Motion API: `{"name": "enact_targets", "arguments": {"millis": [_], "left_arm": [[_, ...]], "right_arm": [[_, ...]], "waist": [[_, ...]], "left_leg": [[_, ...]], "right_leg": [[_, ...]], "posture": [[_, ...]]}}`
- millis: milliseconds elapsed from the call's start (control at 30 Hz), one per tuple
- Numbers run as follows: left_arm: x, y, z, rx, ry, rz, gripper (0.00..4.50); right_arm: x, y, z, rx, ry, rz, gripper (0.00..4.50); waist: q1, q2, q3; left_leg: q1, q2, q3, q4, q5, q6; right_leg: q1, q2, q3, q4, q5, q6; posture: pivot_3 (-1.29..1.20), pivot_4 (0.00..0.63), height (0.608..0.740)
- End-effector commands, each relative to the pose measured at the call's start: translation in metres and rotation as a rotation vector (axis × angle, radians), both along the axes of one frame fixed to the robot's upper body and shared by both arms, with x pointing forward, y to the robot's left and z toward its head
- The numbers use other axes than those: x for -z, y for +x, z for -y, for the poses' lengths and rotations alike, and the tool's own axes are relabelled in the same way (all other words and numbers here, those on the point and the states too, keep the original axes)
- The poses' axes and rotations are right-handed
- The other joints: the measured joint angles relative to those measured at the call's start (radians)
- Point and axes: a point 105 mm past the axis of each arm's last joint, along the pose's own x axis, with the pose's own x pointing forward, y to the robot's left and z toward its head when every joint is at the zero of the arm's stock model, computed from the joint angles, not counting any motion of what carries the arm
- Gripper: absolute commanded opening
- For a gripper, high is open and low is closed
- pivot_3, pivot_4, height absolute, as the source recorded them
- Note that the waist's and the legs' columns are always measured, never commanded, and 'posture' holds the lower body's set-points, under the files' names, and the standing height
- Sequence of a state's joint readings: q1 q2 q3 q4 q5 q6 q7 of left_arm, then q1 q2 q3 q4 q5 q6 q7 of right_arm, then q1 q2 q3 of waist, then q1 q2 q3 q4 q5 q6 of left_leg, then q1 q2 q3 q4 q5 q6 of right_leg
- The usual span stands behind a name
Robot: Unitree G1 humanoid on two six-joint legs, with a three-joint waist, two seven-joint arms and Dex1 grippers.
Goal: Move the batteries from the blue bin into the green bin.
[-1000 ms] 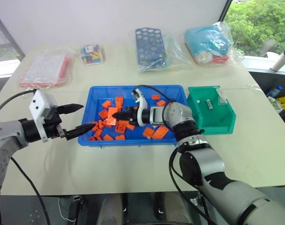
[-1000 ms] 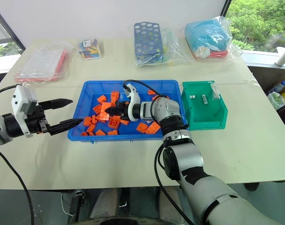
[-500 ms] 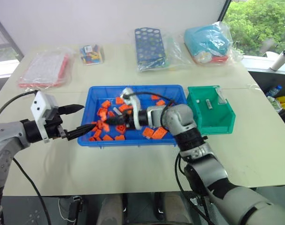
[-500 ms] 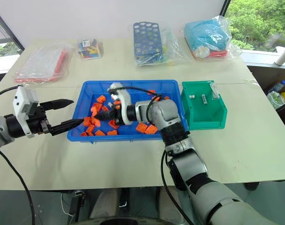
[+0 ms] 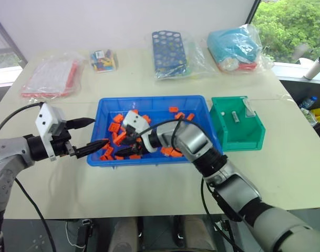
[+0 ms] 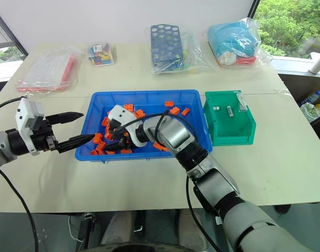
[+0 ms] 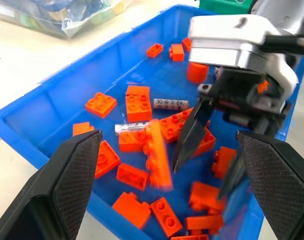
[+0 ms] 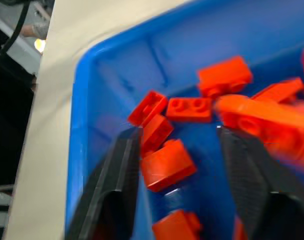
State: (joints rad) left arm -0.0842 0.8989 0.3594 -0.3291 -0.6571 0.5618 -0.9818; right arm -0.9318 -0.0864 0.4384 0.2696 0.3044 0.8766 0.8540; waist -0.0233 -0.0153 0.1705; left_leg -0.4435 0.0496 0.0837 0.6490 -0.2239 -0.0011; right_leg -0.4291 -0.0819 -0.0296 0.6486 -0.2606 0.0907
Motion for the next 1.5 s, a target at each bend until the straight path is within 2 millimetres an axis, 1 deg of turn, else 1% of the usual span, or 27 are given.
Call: {"name": "enact_targets", "arguments": {"millis": [33,67,133,200,300,433,500,667,800,933,1033,1100,1133,1200,1233,1267,1400,1500], "left_arm": [[-0.008,-0.001,0.002,0.015,0.018,0.037,4.50],[-0.008,-0.001,0.002,0.015,0.018,0.037,4.50],[-0.009,0.001,0.001,0.015,0.021,0.040,4.50],[-0.011,0.004,0.001,0.016,0.023,0.045,4.50],[-0.013,0.007,0.002,0.022,0.023,0.054,4.50],[-0.014,0.011,0.003,0.029,0.025,0.064,4.50],[-0.015,0.011,0.004,0.032,0.025,0.066,4.50],[-0.014,0.011,0.005,0.031,0.027,0.069,4.50],[-0.013,0.010,0.006,0.031,0.024,0.069,4.50],[-0.011,0.009,0.007,0.032,0.023,0.068,4.50],[-0.010,0.008,0.006,0.028,0.025,0.066,4.50],[-0.009,0.008,0.006,0.026,0.028,0.066,4.50],[-0.009,0.008,0.005,0.026,0.029,0.067,4.50],[-0.009,0.008,0.005,0.025,0.030,0.068,4.50],[-0.009,0.008,0.005,0.025,0.030,0.069,4.50],[-0.009,0.009,0.005,0.024,0.031,0.070,4.50],[-0.010,0.010,0.005,0.022,0.032,0.076,4.50],[-0.010,0.011,0.004,0.020,0.033,0.079,4.50]], "right_arm": [[-0.049,0.009,0.005,0.020,0.099,0.060,2.35],[-0.053,0.011,0.007,0.032,0.102,0.060,2.35],[-0.054,0.021,0.012,0.074,0.070,0.103,2.35],[-0.050,0.030,0.016,0.109,0.025,0.145,2.35],[-0.043,0.035,0.016,0.121,0.000,0.150,2.35],[-0.031,0.040,0.012,0.138,-0.030,0.125,2.35],[-0.028,0.042,0.013,0.147,-0.034,0.114,2.35],[-0.019,0.052,0.017,0.194,-0.032,0.044,2.35],[-0.014,0.058,0.021,0.206,-0.053,0.046,2.35],[-0.012,0.059,0.024,0.211,-0.052,0.020,2.35],[-0.010,0.051,0.021,0.172,-0.046,0.006,2.35],[-0.010,0.045,0.015,0.145,-0.037,-0.005,1.82],[-0.010,0.042,0.012,0.135,-0.031,-0.012,1.48],[-0.009,0.035,0.007,0.119,-0.019,-0.031,0.59],[-0.009,0.032,0.005,0.112,-0.013,-0.042,0.59],[-0.008,0.029,0.002,0.103,-0.009,-0.049,0.27],[-0.004,0.019,-0.003,0.082,-0.008,-0.061,0.27],[-0.004,0.018,-0.003,0.086,-0.011,-0.058,0.27]], "waist": [[0.001,0.000,0.000],[0.001,0.000,0.000],[0.001,0.000,0.000],[0.001,0.000,0.000],[0.001,0.000,0.000],[0.001,0.000,0.000],[-0.001,0.000,0.000],[-0.001,0.000,0.000],[0.001,0.000,0.000],[0.000,0.000,0.000],[0.000,0.000,0.000],[0.000,0.000,0.000],[0.000,0.000,0.000],[0.000,0.000,0.000],[-0.001,0.000,0.000],[0.000,0.000,0.000],[0.000,0.000,0.000],[0.002,0.000,0.000]], "left_leg": [[0.000,0.000,0.000,0.000,0.000,0.000],[0.000,0.000,0.000,0.000,0.000,0.000],[0.000,0.000,0.000,0.000,0.000,0.000],[0.000,0.000,0.000,0.000,0.000,0.000],[0.000,0.000,0.000,0.000,0.000,0.000],[0.000,-0.001,0.001,0.000,0.000,0.000],[0.000,-0.001,0.001,0.000,0.000,0.000],[0.000,-0.001,0.001,0.000,0.000,0.000],[0.000,0.000,0.001,0.000,0.000,0.000],[0.000,0.000,0.001,0.000,0.000,0.000],[0.000,0.000,0.001,0.000,0.000,0.000],[0.000,0.000,0.001,-0.001,0.000,0.000],[0.000,0.000,0.001,-0.001,0.000,0.000],[0.000,0.000,0.001,-0.001,0.000,0.000],[0.000,0.000,0.001,-0.001,0.000,0.000],[0.000,0.000,0.001,-0.001,0.000,0.000],[0.000,0.000,0.001,-0.001,0.000,0.000],[0.000,0.000,0.000,-0.001,0.000,0.000]], "right_leg": [[0.000,0.000,0.000,0.000,0.000,0.000],[0.000,0.000,0.000,0.000,0.000,0.000],[0.000,0.000,0.000,0.000,0.000,0.000],[0.000,0.000,0.000,0.000,0.000,0.000],[0.000,0.000,0.000,0.000,0.000,0.000],[0.000,0.000,0.000,0.000,0.000,0.000],[0.000,0.001,0.000,0.000,0.000,0.000],[0.000,0.001,0.000,0.000,0.000,0.000],[0.000,0.001,0.000,0.000,0.000,0.000],[0.000,0.001,0.000,0.000,0.000,0.000],[0.000,0.001,0.000,0.000,0.000,0.000],[0.000,0.001,0.000,0.000,0.000,0.000],[0.000,0.001,0.000,0.000,0.000,0.000],[0.000,0.001,0.000,0.000,0.000,0.000],[0.000,0.001,0.000,0.000,0.000,0.000],[0.000,0.001,0.000,0.000,0.000,0.000],[0.000,0.000,0.000,0.000,0.000,0.000],[0.000,0.000,0.000,0.000,0.000,0.000]], "posture": [[0.00,0.150,0.737],[0.00,0.150,0.737],[0.00,0.150,0.737],[0.00,0.150,0.737],[0.00,0.150,0.737],[0.00,0.150,0.737],[0.00,0.150,0.737],[0.00,0.150,0.737],[0.00,0.150,0.737],[0.00,0.150,0.737],[0.00,0.150,0.737],[0.00,0.150,0.737],[0.00,0.150,0.737],[0.00,0.150,0.737],[0.00,0.150,0.737],[0.00,0.150,0.737],[0.00,0.150,0.737],[0.00,0.150,0.737]]}}
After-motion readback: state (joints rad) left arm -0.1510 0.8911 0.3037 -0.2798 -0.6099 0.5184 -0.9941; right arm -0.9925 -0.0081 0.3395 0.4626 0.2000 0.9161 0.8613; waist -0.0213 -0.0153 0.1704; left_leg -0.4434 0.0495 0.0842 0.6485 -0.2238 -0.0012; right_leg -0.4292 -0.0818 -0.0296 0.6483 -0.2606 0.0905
